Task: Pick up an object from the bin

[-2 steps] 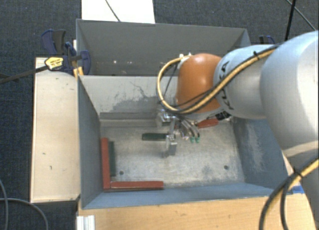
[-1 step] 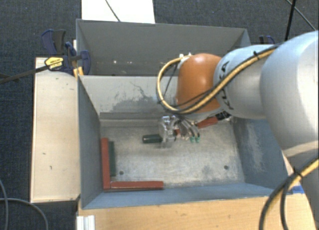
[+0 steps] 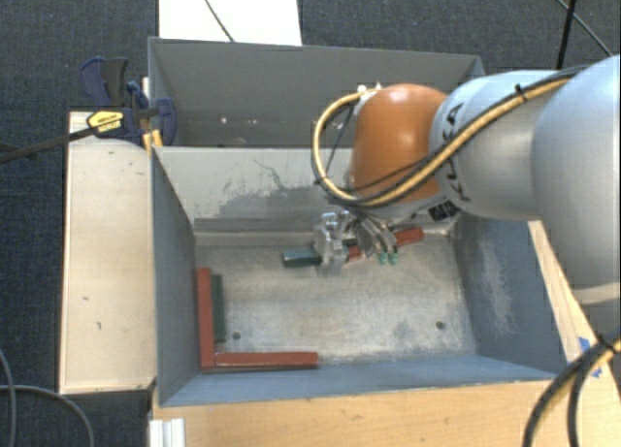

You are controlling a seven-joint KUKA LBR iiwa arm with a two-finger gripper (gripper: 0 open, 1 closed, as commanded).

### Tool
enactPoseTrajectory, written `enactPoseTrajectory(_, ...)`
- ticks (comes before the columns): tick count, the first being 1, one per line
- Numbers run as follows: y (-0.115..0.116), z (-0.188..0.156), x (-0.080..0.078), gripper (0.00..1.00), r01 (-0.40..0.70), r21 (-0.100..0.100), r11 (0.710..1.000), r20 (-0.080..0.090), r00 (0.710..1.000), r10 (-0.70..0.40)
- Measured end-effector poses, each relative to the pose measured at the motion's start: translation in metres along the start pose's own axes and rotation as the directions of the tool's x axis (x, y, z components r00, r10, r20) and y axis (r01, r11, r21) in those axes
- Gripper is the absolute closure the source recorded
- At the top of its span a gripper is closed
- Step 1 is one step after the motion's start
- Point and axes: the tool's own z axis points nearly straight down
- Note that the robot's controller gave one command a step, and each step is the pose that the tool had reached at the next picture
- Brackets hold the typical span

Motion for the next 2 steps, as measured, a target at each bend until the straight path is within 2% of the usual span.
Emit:
enactPoseTrajectory(1,0.000,-0.053,-0.003,1.00,0.000,0.000,1.000,0.002,1.000,0.000)
enactPoseTrajectory(2,0.000,-0.066,-0.004,1.00,0.000,0.001,1.000,-0.001,1.000,0.000)
